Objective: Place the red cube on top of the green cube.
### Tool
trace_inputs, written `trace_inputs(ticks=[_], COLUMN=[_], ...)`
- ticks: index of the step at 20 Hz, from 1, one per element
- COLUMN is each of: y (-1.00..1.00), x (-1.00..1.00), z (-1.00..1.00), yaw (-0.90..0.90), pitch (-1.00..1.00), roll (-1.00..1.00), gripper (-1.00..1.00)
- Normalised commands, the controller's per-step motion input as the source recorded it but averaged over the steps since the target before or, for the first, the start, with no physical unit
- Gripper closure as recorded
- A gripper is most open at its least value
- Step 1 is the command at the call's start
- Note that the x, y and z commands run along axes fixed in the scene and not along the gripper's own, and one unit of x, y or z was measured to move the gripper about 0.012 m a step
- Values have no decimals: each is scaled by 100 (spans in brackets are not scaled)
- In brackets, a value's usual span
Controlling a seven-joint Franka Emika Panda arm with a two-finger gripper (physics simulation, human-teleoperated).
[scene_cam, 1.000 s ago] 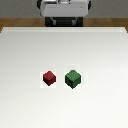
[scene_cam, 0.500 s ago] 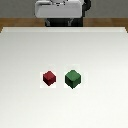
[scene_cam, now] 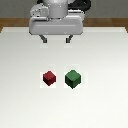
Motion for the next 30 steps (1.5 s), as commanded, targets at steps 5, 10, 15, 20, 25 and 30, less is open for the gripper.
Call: trace_inputs(ticks=[5,10,15,20,25,30], y=[-20,-60,0,0,-20,0], x=[20,0,0,0,0,40], z=[0,0,0,0,0,0], yaw=[0,0,30,72,6,0], pitch=[0,0,0,0,0,0], roll=[0,0,0,0,0,0], gripper=[-100,-100,-100,-100,-100,-100])
